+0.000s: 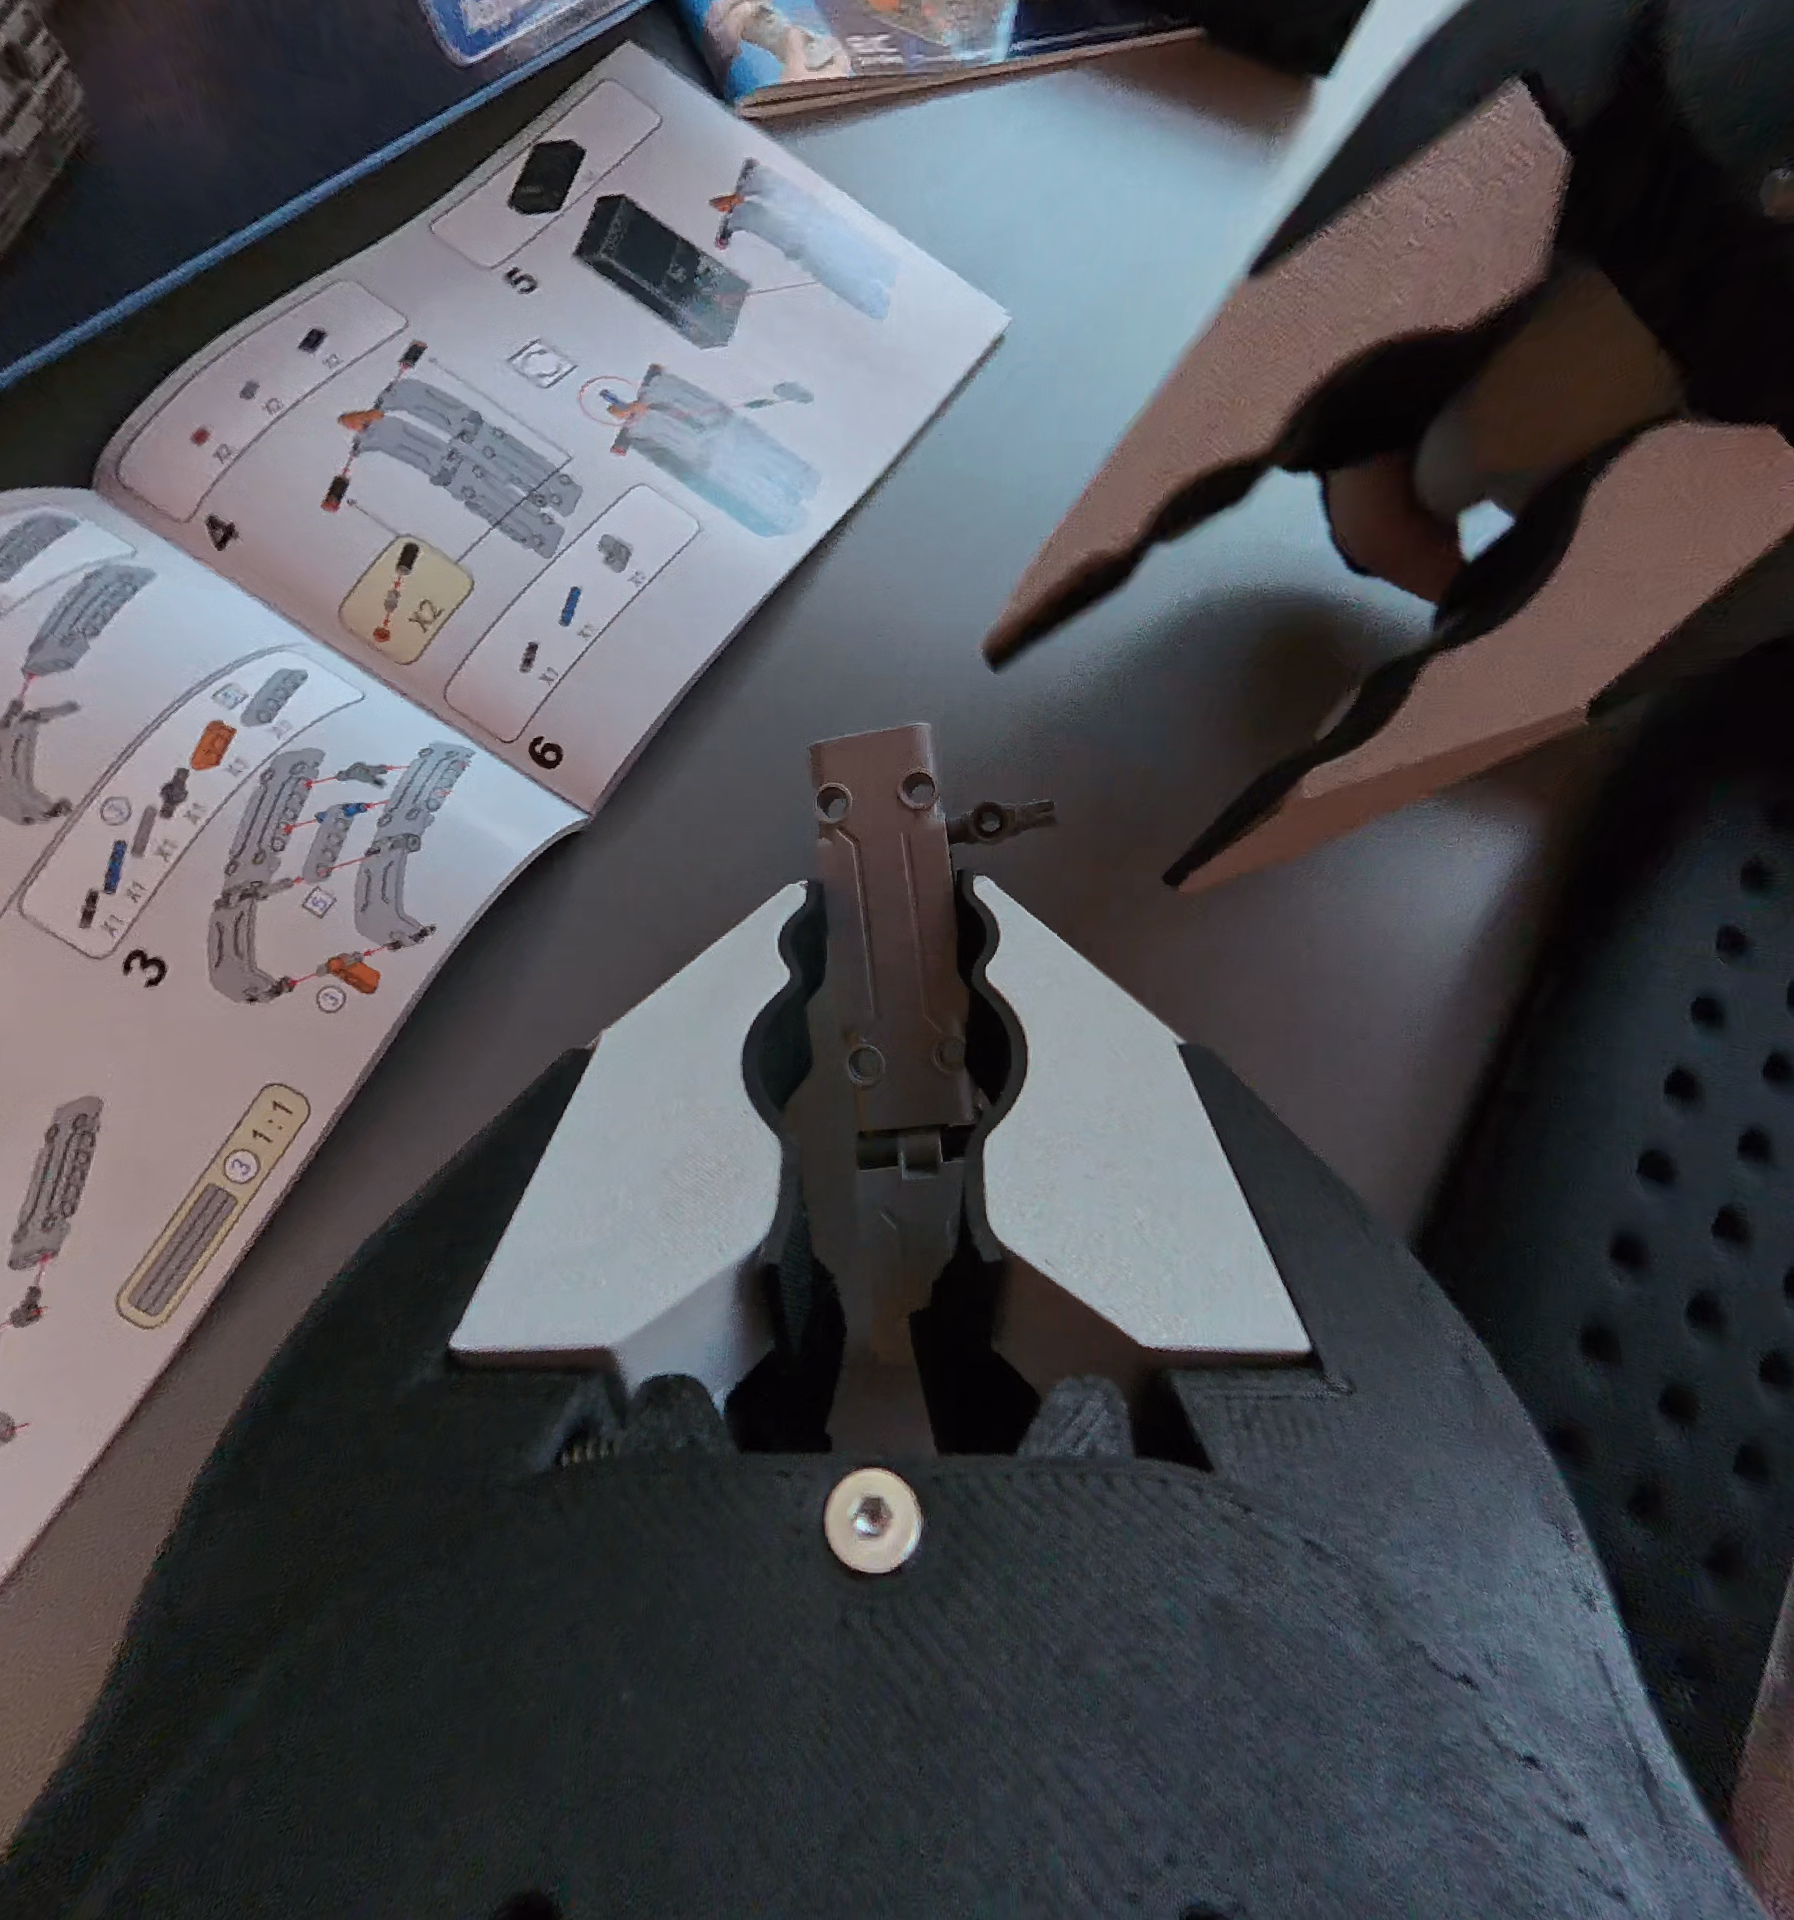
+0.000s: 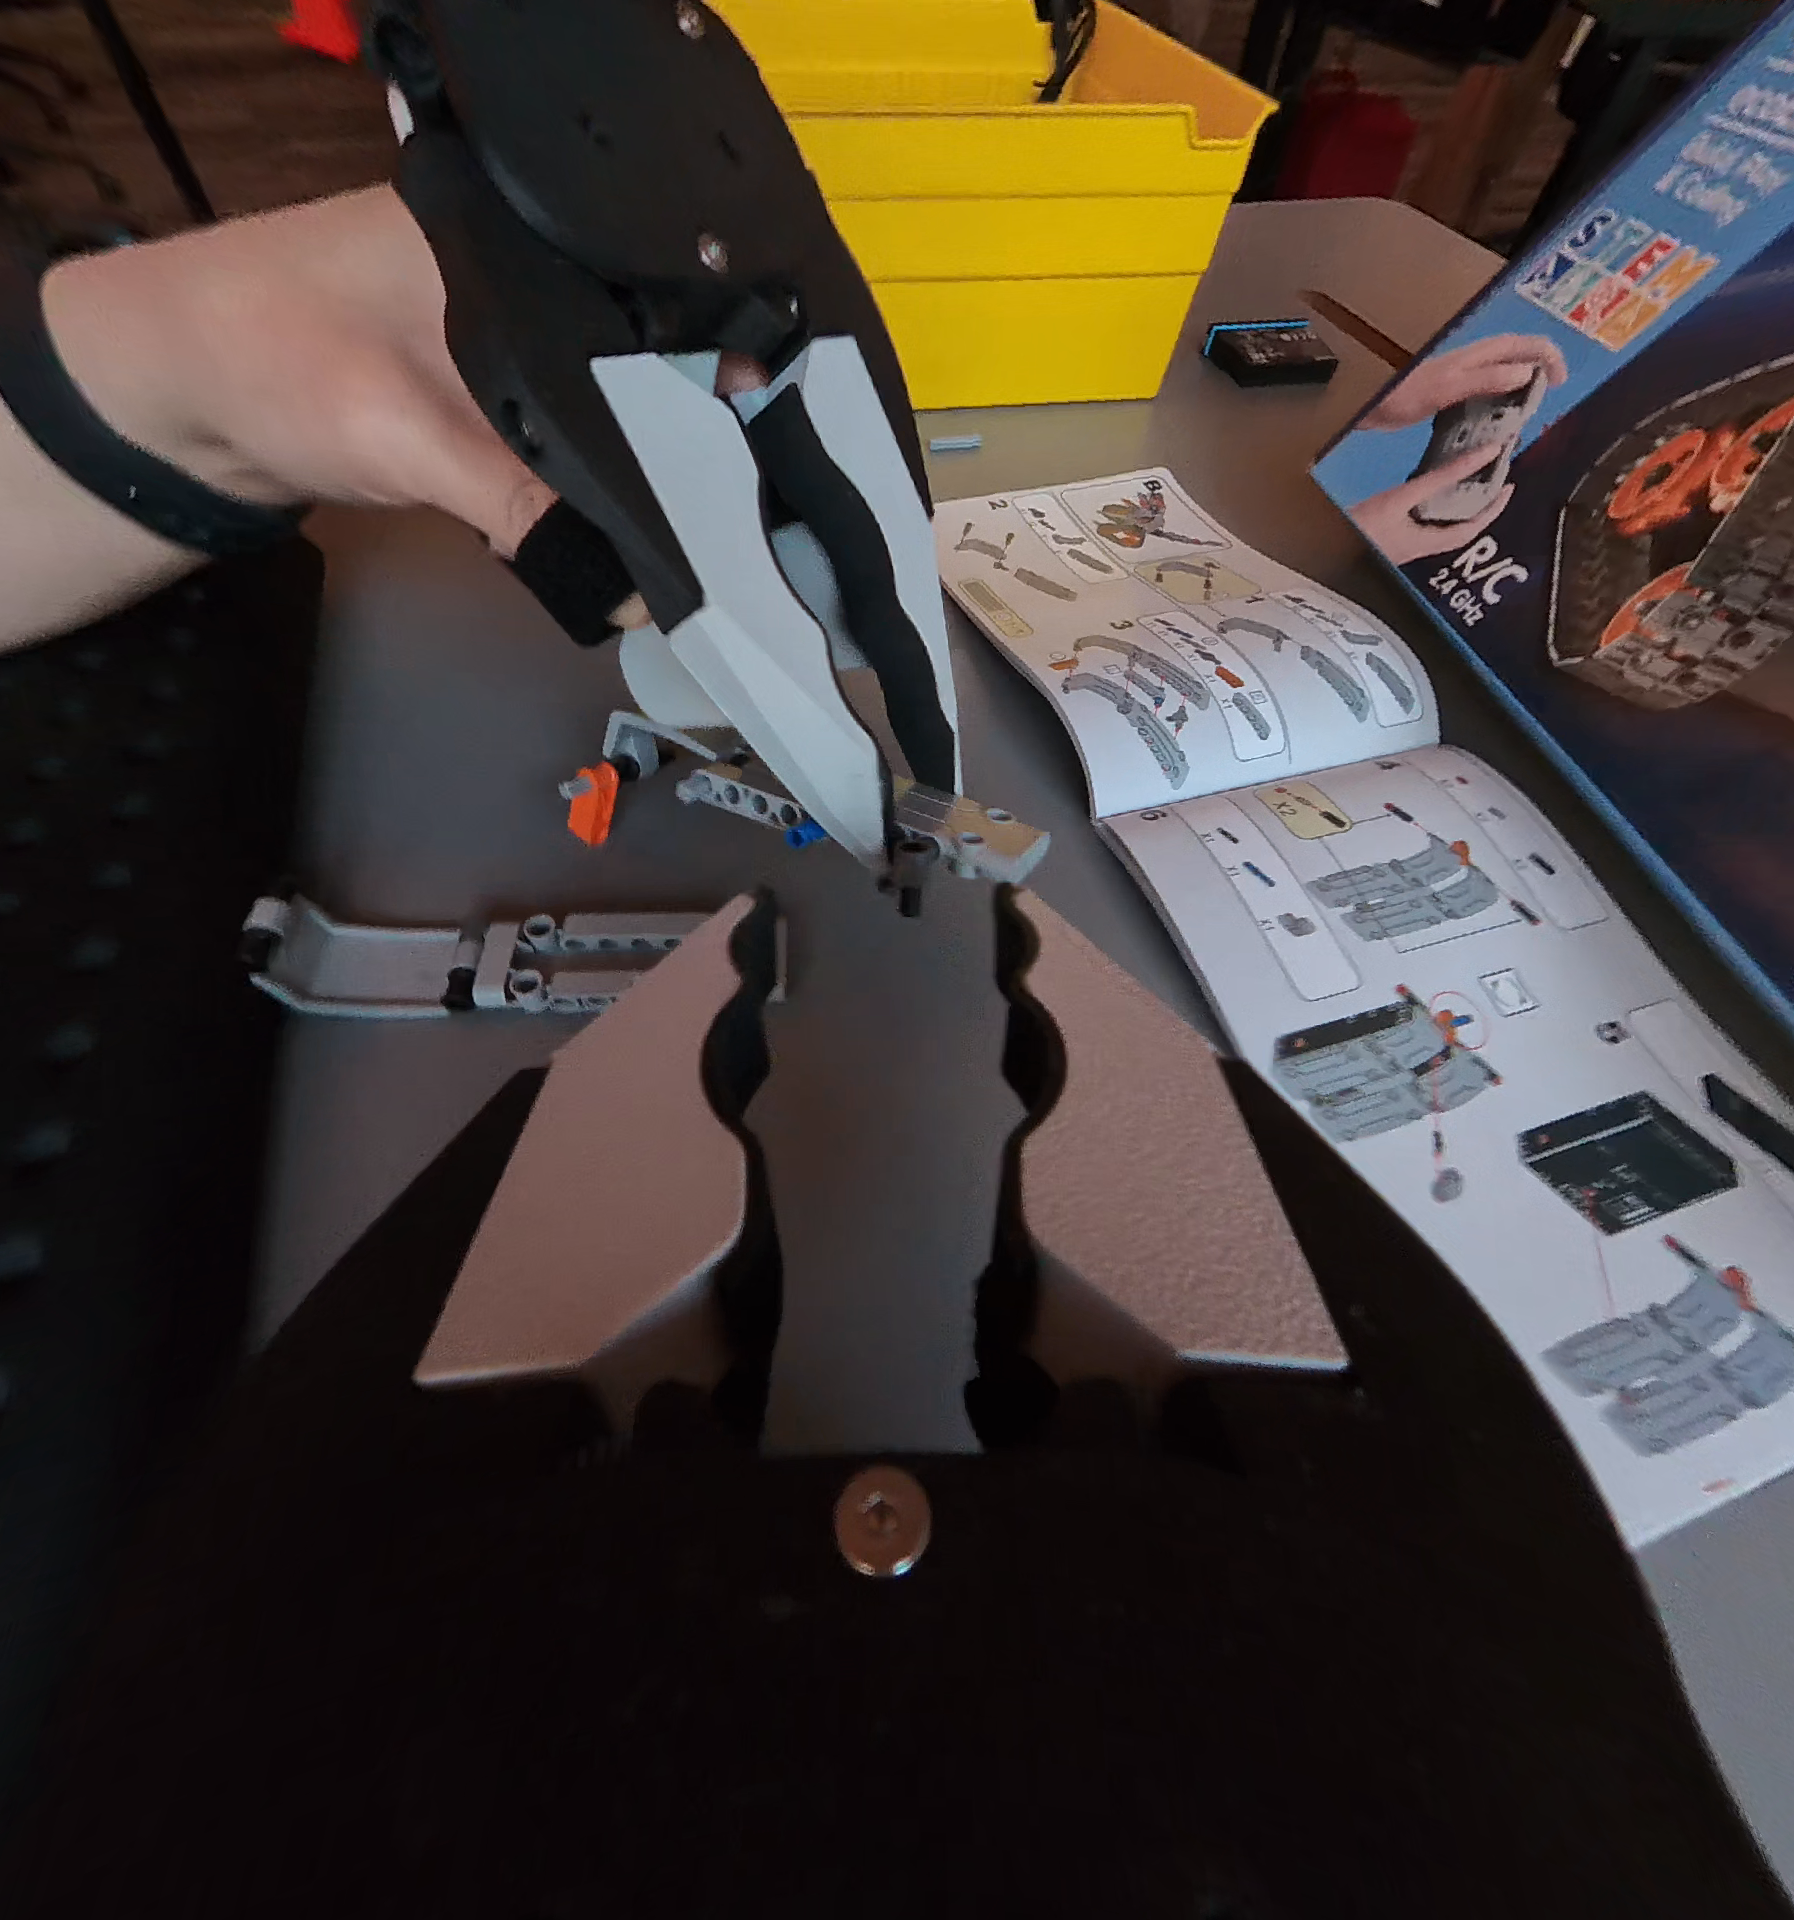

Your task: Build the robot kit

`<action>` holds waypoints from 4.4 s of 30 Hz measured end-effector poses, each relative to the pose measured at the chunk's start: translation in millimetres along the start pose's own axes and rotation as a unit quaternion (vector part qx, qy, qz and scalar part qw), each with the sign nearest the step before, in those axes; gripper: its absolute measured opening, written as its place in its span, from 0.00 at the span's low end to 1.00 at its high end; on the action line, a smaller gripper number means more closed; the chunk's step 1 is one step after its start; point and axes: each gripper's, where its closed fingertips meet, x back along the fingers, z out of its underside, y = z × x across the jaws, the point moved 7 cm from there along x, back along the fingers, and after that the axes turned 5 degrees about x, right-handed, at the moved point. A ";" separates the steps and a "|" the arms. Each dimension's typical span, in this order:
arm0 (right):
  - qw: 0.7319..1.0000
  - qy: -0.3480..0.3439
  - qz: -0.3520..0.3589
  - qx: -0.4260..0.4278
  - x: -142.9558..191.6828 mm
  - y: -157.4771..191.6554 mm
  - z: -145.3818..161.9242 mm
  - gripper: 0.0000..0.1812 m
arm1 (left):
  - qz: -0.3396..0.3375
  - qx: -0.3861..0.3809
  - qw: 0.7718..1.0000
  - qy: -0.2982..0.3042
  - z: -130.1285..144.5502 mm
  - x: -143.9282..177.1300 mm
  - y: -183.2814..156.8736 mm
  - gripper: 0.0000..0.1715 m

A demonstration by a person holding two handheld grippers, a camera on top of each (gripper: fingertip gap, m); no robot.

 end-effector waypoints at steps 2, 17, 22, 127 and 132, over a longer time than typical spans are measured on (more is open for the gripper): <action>0.999 0.007 -0.020 0.044 4.7 -1.6 0.3 0.33 | 0.015 -0.043 0.999 -0.004 -0.7 3.5 -6.0 0.14; 0.967 0.083 -0.206 0.128 -7.9 1.9 -2.9 0.27 | 0.015 -0.211 0.977 0.014 0.9 -3.0 -40.8 0.14; 0.968 0.084 -0.198 0.133 -9.6 3.2 -0.9 0.26 | 0.008 -0.225 0.974 0.019 2.0 -3.7 -41.7 0.14; 0.975 -0.058 -0.150 0.151 30.0 5.1 -17.8 0.12 | 0.477 0.278 0.834 -0.023 2.2 12.5 -10.0 0.10; 0.975 -0.068 -0.153 0.144 28.0 4.3 -16.5 0.13 | 0.475 0.278 0.835 -0.006 3.3 9.1 -15.3 0.08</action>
